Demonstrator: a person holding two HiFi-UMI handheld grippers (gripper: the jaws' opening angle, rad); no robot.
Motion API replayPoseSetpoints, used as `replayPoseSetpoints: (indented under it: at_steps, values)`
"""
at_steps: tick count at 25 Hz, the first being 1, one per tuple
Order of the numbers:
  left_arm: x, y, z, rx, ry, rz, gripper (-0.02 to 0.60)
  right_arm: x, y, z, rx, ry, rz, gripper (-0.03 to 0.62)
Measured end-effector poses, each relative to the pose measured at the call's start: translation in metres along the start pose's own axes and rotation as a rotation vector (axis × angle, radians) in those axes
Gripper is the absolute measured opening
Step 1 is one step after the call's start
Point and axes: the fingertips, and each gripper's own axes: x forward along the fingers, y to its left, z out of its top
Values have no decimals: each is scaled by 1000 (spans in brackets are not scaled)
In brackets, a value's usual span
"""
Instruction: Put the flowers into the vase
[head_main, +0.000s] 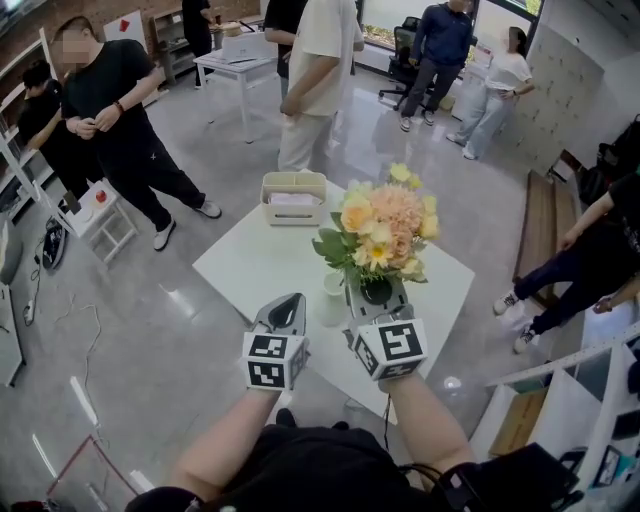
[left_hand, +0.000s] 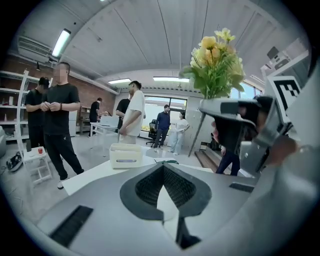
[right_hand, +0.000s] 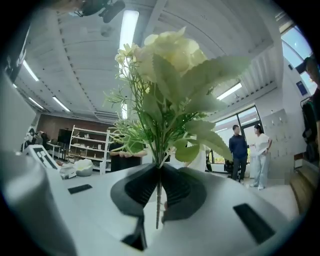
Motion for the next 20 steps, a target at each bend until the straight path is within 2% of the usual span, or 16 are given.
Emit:
replayPoseSetpoints:
  at_steps: [3,7,15,20]
  values:
    - [6,-4,5,3,-6,-19,3,14,-10,33,-30,-74,-16,31]
    - [12,-7,4,-3,-1,-39,3,25,-14,32,-32,-74,-24,31]
    - [15,1,-4,-15,17,-37,3,31,-12,-44,24,60,-30,31]
    - [12,3,-9,-19,27,-33,3,35,-11,-106,24,191,-38,31]
